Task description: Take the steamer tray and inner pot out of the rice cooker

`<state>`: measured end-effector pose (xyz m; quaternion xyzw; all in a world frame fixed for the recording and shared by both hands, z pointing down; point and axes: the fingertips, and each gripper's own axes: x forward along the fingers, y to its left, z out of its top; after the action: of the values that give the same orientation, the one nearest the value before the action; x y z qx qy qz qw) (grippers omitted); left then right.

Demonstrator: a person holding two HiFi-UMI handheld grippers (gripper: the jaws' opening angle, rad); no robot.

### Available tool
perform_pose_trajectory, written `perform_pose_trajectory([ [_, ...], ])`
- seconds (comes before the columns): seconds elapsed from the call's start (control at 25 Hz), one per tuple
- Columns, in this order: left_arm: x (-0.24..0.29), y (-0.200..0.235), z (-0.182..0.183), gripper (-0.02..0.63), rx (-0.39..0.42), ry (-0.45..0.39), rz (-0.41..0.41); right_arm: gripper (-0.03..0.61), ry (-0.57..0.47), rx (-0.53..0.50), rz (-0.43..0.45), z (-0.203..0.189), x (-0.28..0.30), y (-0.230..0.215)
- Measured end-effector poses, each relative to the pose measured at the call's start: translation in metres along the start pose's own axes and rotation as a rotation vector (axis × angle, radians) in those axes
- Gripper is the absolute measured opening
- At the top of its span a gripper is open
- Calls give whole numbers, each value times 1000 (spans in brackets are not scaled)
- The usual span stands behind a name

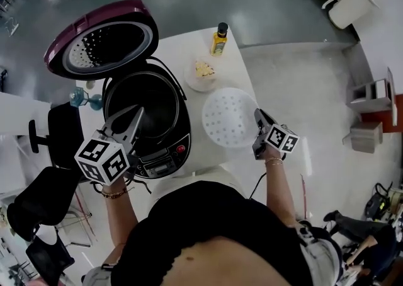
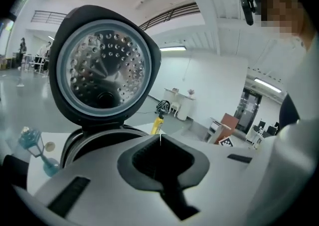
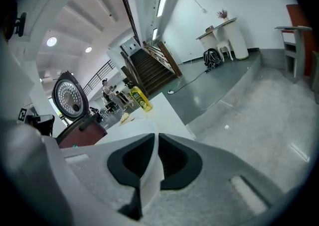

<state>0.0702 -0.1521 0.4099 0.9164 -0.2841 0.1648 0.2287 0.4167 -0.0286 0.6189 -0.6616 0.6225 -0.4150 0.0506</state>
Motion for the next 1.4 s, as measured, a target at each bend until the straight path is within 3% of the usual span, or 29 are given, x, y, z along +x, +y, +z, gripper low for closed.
perform_pose_trajectory([
  [0.4, -24, 25, -9, 8, -37, -10, 98, 29, 87, -185, -24, -12, 29, 5],
  [0.88, -41, 47, -19, 8, -23, 16, 174, 32, 134, -176, -9, -22, 40, -2],
  [1.0, -43, 51, -20, 8, -23, 16, 182, 34, 174, -181, -43, -27, 40, -7],
  [1.24, -52, 59, -18, 9, 27, 22, 232, 67, 230, -412, -202, -3, 27, 0],
  [1.4, -56, 66, -20, 9, 54, 32, 274, 66, 178, -532, -149, 29, 26, 47],
])
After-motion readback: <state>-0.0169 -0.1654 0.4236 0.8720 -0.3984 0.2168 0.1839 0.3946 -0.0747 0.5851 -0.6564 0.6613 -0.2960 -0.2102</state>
